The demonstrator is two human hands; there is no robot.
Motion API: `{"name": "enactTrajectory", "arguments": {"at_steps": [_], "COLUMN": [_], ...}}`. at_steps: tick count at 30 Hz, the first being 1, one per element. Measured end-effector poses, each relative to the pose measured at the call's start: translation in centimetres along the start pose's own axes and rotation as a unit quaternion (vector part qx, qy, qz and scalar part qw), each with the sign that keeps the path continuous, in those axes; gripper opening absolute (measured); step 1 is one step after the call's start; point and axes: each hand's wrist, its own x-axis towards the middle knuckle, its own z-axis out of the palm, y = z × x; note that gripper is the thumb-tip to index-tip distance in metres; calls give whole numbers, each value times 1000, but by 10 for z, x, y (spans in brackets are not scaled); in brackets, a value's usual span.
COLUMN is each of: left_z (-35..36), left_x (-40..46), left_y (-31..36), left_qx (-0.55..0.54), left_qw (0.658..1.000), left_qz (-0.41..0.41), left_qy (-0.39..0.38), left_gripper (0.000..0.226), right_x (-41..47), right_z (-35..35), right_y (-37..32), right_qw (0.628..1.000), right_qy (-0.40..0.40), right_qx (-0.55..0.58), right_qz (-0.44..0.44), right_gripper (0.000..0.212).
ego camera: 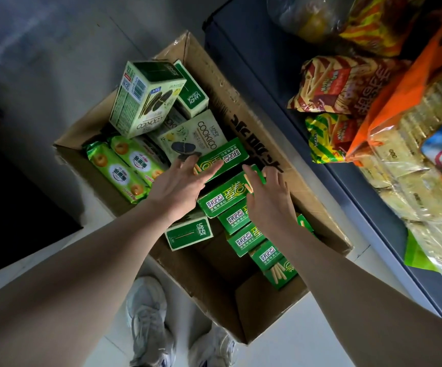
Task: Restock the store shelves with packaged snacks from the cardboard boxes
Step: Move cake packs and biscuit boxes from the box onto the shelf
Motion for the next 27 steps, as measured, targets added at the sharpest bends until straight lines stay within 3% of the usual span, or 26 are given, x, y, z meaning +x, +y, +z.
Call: {"name": "enactTrajectory", "arguments": {"at_steps": [3,11,16,27], "left_z": [0,-22,-36,-45], "left_x": [3,10,-7,-22], "left_y": [2,-5,-14,-12], "left_qx": [-5,-60,-76,-114], "left_qw": [1000,997,997,991], "left_qz": [-2,-14,-16,-62], "left_qy": [-17,-35,-27,-18], "left_gripper": [89,87,85,92], "right_x": [8,21,17,6], "right_z": [-5,-21,-27,-34], "right_y": [0,-3,-1,1], "right_qw": [1000,993,982,980], "right_qy": [-16,-75,-68,-71], "right_qx": [8,-59,-122,-139], "right_qz": [-2,-71,-125,-121], "right_gripper": [67,84,73,82]}}
